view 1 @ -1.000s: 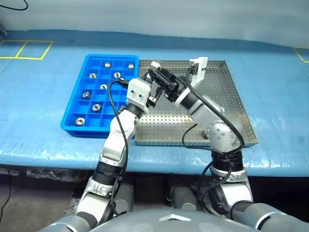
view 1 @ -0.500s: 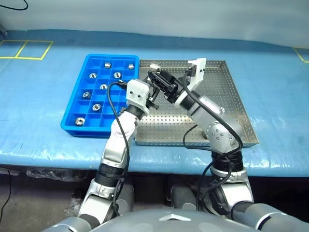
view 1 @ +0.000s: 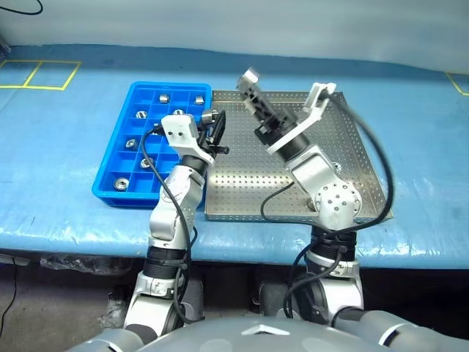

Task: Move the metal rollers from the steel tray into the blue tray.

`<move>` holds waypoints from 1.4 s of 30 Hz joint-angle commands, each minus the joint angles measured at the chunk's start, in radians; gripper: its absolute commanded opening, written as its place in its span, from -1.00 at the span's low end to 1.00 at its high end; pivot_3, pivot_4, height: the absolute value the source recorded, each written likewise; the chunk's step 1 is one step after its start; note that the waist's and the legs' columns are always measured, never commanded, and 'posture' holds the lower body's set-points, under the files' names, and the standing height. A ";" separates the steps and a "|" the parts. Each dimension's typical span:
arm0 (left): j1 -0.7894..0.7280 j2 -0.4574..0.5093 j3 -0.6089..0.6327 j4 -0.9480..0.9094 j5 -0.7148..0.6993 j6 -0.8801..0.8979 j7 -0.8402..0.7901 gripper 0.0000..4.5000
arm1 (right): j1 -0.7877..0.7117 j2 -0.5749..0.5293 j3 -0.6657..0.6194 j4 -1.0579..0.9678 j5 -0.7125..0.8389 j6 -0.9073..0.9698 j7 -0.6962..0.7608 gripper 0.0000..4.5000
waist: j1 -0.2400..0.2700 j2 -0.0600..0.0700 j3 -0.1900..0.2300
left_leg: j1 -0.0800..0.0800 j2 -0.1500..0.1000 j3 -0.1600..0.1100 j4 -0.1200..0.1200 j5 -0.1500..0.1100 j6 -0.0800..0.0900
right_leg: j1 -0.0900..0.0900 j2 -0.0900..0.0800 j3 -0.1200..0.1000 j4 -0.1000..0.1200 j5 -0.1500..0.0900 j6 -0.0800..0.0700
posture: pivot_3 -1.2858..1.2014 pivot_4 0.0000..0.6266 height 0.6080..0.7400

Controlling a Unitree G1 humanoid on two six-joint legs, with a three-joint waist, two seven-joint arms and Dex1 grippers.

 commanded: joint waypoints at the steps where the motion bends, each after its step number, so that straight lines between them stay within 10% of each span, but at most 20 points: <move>1: 0.005 -0.057 -0.002 -0.015 -0.009 -0.009 0.024 -0.42 | -0.033 0.003 -0.032 -0.027 0.108 -0.021 -0.012 -0.20 | 0.000 0.000 0.000 | 0.000 0.000 0.000 0.000 0.000 0.000 | 0.000 0.000 0.000 0.000 0.000 0.000 | 0.20 -0.52 1.00; 8: -0.078 0.072 -0.001 0.140 0.207 -0.076 0.091 -0.42 | 0.032 -0.125 0.165 -0.098 -0.137 -0.025 0.026 -0.20 | -0.002 0.000 0.000 | 0.000 0.000 0.000 -0.003 0.000 0.000 | 0.001 0.001 0.001 -0.005 0.001 0.002 | 0.18 -0.52 1.00; 42: -0.366 0.103 0.067 0.644 0.344 -0.058 0.191 -0.42 | 0.094 -0.132 0.200 -0.141 -0.193 -0.052 0.030 -0.20 | -0.006 0.000 0.000 | -0.002 -0.001 0.000 -0.005 0.000 0.000 | 0.001 -0.001 0.001 -0.011 0.005 0.008 | 0.15 -0.52 1.00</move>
